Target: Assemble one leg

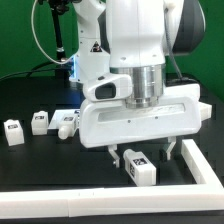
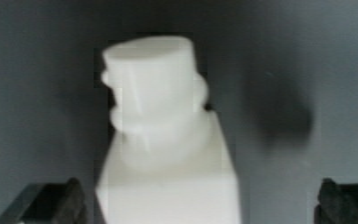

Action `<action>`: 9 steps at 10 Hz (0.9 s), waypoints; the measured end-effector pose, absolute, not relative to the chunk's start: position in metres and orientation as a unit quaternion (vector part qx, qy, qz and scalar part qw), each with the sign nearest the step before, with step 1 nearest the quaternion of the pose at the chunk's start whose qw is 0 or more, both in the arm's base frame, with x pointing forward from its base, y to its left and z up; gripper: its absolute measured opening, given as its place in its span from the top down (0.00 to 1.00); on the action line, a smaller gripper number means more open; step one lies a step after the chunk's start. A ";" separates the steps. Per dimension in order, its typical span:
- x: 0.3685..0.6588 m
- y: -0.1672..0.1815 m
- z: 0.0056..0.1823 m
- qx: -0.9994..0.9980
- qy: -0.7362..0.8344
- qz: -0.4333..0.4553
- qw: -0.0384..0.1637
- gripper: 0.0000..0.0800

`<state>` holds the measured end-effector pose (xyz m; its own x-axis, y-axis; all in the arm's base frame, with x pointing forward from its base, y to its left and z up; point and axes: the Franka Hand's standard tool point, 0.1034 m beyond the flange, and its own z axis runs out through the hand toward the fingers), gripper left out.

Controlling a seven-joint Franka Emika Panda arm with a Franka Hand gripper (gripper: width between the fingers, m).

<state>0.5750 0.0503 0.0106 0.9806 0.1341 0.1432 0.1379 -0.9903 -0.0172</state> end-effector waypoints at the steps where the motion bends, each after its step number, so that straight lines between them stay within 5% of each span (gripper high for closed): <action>1: 0.576 0.051 0.012 -0.995 -0.069 -0.072 0.014 0.19; 2: 0.576 0.051 0.012 -0.995 -0.069 -0.072 0.014 0.30; 3: 0.576 0.051 0.012 -0.995 -0.069 -0.072 0.014 0.30; 4: 0.576 0.051 0.012 -0.995 -0.069 -0.072 0.014 0.53; 5: 0.576 0.051 0.012 -0.995 -0.069 -0.072 0.014 0.64; 7: 0.573 0.049 0.013 -0.995 -0.067 -0.071 0.013 0.64; 9: 0.539 0.028 0.038 -0.996 -0.059 -0.064 0.006 0.64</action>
Offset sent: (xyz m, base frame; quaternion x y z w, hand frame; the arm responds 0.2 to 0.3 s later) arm 0.0000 0.0000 0.0000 0.0000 0.0000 0.0000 1.0000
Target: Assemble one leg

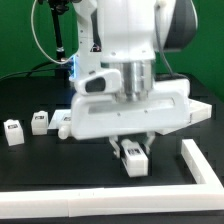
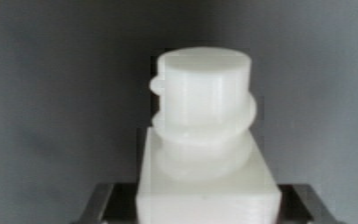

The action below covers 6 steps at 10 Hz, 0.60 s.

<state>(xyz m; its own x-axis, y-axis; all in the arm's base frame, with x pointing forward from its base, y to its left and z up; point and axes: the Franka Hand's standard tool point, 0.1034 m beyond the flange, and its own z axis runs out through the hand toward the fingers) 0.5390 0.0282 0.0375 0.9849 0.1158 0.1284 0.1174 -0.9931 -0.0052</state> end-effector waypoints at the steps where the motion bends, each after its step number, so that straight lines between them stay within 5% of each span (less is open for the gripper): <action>1: 0.519 0.017 0.049 -0.996 -0.056 -0.070 0.003 0.64; 3: 0.489 0.011 0.057 -0.998 0.003 -0.061 0.010 0.64; 6: 0.489 0.011 0.055 -0.998 0.001 -0.060 0.010 0.64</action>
Offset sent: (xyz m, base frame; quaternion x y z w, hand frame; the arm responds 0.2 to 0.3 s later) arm 0.0000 0.0000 0.0000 0.0000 0.0000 0.0000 1.0000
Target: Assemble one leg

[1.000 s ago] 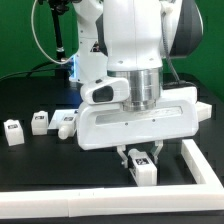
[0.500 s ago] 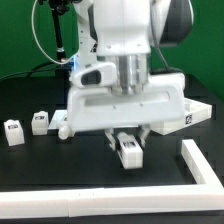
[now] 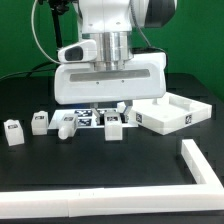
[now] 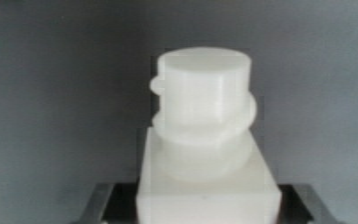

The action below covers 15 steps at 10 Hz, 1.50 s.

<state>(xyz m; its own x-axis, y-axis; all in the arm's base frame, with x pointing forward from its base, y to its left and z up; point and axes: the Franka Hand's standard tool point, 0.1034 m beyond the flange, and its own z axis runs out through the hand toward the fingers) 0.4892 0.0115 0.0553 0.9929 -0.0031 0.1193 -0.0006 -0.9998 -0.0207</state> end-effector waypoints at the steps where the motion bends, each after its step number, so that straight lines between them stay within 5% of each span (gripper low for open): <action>1: 0.489 0.011 0.055 -0.998 0.001 -0.059 0.010 0.64; 6: 0.406 -0.026 0.019 -0.998 0.025 -0.049 -0.015 0.64; 15: 0.399 -0.020 0.011 -0.999 0.017 -0.048 -0.016 0.64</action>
Offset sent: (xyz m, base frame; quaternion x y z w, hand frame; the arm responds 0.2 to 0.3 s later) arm -0.0946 -0.0315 -0.0340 -0.0026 0.0261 0.0533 0.9982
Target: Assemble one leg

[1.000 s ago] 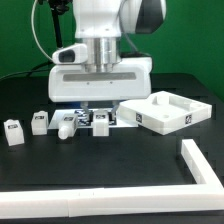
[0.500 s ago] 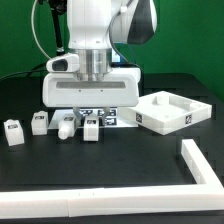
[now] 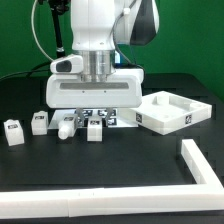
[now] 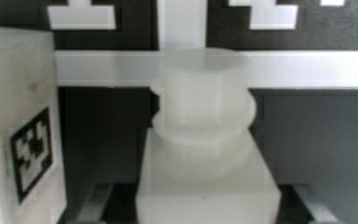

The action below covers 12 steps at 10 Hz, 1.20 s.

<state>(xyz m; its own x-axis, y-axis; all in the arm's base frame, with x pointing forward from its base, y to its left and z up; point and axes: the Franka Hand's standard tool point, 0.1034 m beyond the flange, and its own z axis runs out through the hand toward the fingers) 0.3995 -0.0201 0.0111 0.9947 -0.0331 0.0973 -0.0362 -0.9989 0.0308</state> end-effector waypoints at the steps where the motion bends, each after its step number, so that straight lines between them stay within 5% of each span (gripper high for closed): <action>1: 0.400 -0.020 0.011 0.999 -0.017 0.048 0.016 0.44; 2: 0.400 -0.009 0.019 0.999 -0.017 0.028 0.005 0.44; 3: 0.402 0.000 0.036 1.000 -0.013 0.028 -0.003 0.24; 6: 0.389 0.059 0.075 0.997 0.031 0.070 -0.014 0.19; 8: 0.391 0.091 0.073 0.992 0.085 0.090 -0.012 0.19; 12: 0.399 0.088 0.073 0.989 0.115 0.093 -0.008 0.19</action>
Offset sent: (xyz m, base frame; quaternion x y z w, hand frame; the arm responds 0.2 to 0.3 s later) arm -0.0290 0.0339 0.0547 0.0201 -0.0233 0.0066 0.9995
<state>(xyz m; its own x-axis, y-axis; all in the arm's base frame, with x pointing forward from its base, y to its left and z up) 0.3990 0.0877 0.0732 0.9562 0.2258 0.1862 0.2289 -0.9734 0.0051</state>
